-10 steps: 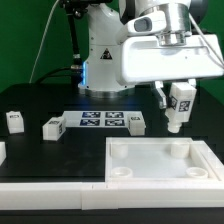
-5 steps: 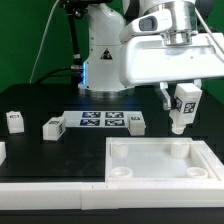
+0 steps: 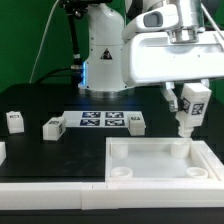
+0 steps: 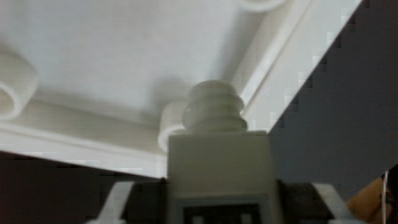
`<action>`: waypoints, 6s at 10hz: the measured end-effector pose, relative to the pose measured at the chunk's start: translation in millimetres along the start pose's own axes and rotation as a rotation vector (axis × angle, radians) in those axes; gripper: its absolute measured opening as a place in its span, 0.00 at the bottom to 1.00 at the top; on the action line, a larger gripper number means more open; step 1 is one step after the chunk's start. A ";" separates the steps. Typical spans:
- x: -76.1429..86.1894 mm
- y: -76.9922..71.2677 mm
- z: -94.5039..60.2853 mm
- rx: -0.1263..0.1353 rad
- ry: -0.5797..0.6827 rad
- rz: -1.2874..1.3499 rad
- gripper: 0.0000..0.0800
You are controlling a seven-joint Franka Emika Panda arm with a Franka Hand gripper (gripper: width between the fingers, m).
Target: Assemble one leg
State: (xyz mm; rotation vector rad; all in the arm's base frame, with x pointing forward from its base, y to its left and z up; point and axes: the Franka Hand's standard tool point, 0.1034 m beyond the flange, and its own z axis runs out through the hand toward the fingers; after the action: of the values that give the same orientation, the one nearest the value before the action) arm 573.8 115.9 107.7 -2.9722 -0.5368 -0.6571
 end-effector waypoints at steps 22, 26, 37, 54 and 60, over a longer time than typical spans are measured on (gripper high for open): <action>19.6 15.7 51.6 -0.020 0.105 -0.078 0.36; 13.9 14.8 57.8 -0.016 0.094 -0.076 0.36; 8.6 22.3 60.9 -0.027 0.110 -0.070 0.81; 32.7 21.0 42.6 0.032 -0.305 0.003 0.81; 29.1 20.3 44.7 0.034 -0.308 -0.001 0.42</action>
Offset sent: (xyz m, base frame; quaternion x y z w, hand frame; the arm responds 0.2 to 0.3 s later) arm 0.0490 0.0259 0.0074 0.0018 -0.0267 -0.0592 0.9979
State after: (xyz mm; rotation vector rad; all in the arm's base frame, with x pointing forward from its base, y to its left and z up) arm 623.4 111.7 79.8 -3.0564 -0.5588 -0.1853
